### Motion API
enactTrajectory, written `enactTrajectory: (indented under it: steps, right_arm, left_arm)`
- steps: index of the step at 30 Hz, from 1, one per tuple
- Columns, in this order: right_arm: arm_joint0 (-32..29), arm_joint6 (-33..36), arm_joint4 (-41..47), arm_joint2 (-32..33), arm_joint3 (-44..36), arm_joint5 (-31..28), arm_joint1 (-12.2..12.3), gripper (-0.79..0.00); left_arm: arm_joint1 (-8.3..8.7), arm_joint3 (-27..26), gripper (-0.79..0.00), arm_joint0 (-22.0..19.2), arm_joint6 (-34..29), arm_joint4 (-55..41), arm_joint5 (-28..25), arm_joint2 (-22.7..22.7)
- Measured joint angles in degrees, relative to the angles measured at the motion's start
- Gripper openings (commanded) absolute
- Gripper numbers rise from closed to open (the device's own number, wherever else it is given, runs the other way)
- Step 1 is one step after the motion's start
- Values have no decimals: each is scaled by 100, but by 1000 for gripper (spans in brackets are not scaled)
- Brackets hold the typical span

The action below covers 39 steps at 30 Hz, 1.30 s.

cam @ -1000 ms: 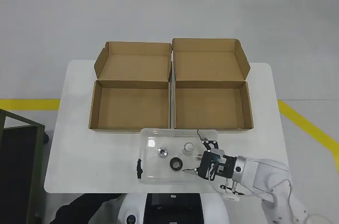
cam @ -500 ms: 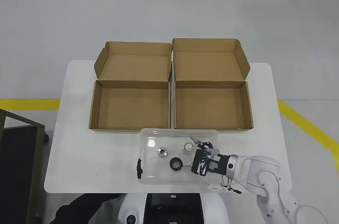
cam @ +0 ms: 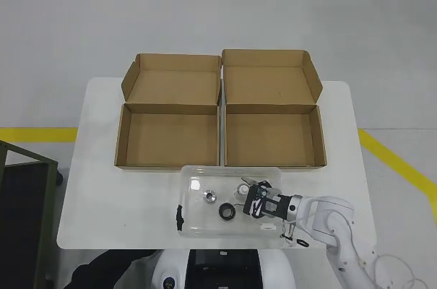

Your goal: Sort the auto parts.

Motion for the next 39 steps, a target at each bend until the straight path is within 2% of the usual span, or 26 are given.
enactTrajectory:
  steps: [3,6,8,9,11,12,25,32,39]
  right_arm:
    - [33,1,60,-6,47,40,14,-483]
    - [60,14,113,-9,86,56,30,-499]
    - [79,33,143,-11,112,64,41,-548]
    - [86,40,157,-14,119,67,46,-600]
    - [99,54,185,-23,128,71,57,-773]
    - [105,58,198,-27,132,70,62,-785]
    - [1,161,628,247,-509,-149,182,-785]
    - [-136,-253,1148,449,-775,-45,226,-785]
    - [-161,-432,1589,371,-1059,144,241,-785]
  left_arm:
    - [0,0,0,0,0,0,0,0]
    - [0,0,0,0,0,0,0,0]
    - [0,0,0,0,0,0,0,0]
    - [0,0,0,0,0,0,0,0]
    - [0,0,0,0,0,0,0,0]
    - [0,0,0,0,0,0,0,0]
    - [0,0,0,0,0,0,0,0]
    - [0,0,0,0,0,0,0,0]
    - [0,0,0,0,0,0,0,0]
